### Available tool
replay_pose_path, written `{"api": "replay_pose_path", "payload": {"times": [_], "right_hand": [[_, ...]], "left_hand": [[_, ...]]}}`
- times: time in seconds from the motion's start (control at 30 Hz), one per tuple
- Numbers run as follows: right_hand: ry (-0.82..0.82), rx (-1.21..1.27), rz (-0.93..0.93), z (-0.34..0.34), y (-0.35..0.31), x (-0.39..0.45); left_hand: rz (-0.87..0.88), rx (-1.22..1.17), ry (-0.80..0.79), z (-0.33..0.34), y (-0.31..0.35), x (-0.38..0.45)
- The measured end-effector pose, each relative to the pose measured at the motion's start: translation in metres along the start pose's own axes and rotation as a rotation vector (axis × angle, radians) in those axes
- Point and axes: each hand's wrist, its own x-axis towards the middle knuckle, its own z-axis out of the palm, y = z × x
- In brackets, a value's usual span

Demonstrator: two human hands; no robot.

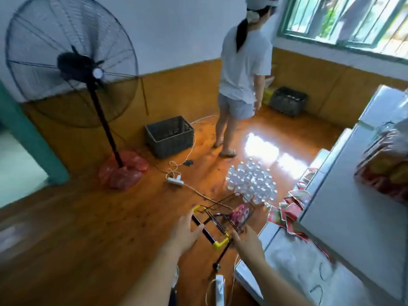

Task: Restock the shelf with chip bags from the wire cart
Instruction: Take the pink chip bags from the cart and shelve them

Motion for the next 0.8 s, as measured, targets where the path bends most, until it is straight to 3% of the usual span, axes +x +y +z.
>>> {"api": "replay_pose_path", "payload": {"times": [0.27, 0.4, 0.57, 0.8], "right_hand": [[0.059, 0.162, 0.374, -0.016, -0.031, 0.160], [0.094, 0.256, 0.467, -0.011, -0.036, 0.223], [0.095, 0.329, 0.530, 0.032, -0.002, 0.328], [0.110, 0.407, 0.762, 0.166, 0.109, 0.483]], "left_hand": [[0.205, 0.314, -0.365, -0.004, 0.085, 0.250], [0.193, 0.388, -0.460, 0.018, 0.104, 0.335], [0.151, 0.434, -0.554, 0.103, 0.081, 0.430], [0.133, 0.510, -0.724, 0.263, 0.013, 0.550]]}}
